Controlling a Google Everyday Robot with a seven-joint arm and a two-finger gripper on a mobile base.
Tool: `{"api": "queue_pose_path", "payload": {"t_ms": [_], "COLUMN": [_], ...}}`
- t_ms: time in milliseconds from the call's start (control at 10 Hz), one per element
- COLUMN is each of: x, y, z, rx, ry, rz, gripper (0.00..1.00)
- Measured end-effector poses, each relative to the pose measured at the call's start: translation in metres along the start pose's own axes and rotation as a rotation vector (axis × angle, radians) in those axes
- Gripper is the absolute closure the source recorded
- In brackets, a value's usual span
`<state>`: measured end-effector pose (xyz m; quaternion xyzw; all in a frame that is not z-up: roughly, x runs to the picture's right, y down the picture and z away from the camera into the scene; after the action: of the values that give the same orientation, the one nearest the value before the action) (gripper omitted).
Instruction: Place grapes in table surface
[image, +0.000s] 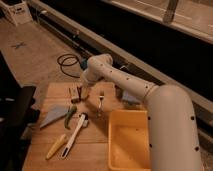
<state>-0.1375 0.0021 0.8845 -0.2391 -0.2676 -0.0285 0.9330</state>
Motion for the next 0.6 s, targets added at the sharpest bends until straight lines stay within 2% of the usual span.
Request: {"api": "queue_pose_path", "payload": {"t_ms": [500,600], "x": [0.002,0.0078], "y": [-0.0001,-0.0023], "z": [0.0026,0.0045], "rx": [0.0,0.025], "ry": [0.006,0.025], "rz": [0.008,0.033], "gripper": [0.3,0.3]}}
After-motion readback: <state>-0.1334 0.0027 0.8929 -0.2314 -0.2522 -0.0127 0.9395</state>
